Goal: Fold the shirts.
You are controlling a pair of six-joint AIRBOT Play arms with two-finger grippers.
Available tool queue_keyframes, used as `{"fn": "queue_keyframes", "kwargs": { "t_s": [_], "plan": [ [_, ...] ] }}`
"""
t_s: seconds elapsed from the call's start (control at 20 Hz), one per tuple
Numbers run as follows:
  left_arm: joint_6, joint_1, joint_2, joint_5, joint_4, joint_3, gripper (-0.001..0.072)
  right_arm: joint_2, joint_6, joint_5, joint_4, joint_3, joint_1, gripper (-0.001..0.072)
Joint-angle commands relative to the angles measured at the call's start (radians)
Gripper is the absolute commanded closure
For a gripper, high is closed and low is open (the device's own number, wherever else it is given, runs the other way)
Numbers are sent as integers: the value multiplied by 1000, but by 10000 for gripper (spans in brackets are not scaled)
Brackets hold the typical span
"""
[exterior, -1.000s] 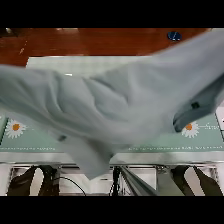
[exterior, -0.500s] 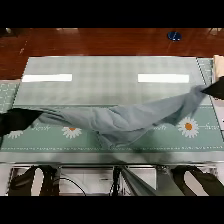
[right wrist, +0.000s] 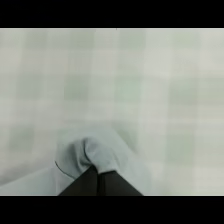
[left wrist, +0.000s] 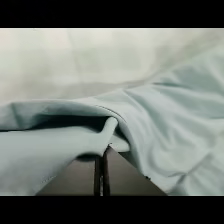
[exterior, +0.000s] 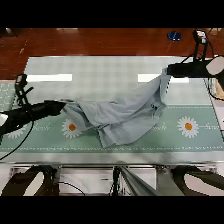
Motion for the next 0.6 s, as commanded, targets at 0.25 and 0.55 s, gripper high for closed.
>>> {"fn": "queue_keyframes", "kwargs": {
  "t_s": [0.25, 0.55],
  "plan": [
    [115, -68, -246, 144, -2, 36, 685, -133, -11, -339, -8, -5, -3, 695],
    [115, -105, -241, 100, -1, 45, 684, 48, -11, -26, -15, 50, -49, 400]
  ]
}}
